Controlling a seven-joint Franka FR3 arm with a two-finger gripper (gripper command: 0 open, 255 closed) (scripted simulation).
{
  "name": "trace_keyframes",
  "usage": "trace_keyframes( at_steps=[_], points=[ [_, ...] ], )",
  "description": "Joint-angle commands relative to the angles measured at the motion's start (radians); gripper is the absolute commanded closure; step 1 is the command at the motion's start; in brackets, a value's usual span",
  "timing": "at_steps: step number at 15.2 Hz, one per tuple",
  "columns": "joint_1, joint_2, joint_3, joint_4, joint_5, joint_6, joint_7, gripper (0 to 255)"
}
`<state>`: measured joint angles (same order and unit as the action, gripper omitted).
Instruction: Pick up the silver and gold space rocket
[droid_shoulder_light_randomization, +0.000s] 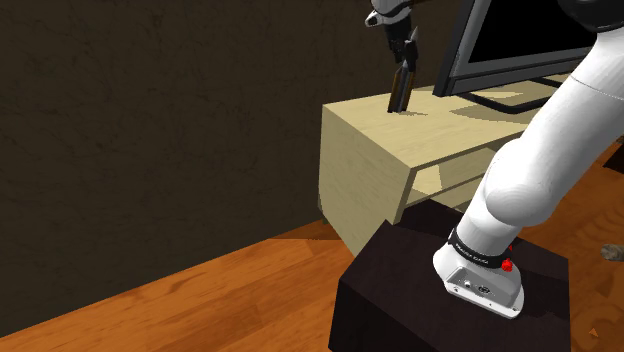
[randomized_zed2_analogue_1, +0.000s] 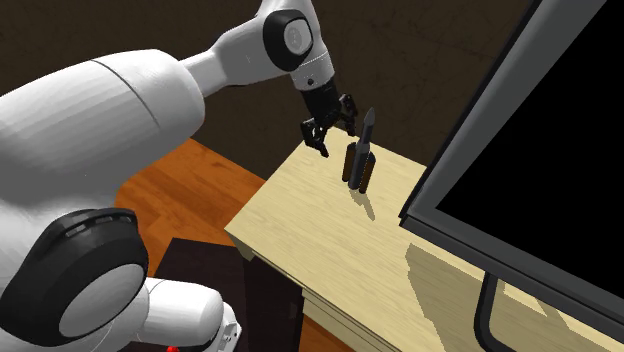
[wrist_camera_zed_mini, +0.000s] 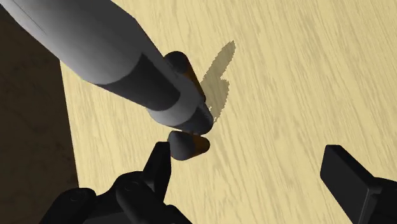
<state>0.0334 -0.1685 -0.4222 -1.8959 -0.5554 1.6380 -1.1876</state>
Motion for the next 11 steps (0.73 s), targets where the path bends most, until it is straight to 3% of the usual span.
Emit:
trace_keyframes(
  at_steps=[1, 3, 11],
  points=[
    [-0.001, 0.063, -0.016, 0.046, -0.021, 0.029, -0.095, 0],
    [-0.004, 0.121, -0.026, 0.094, -0.031, 0.051, -0.166, 0],
    [-0.010, 0.126, -0.031, 0.003, -0.039, 0.137, -0.121, 0]
  ],
)
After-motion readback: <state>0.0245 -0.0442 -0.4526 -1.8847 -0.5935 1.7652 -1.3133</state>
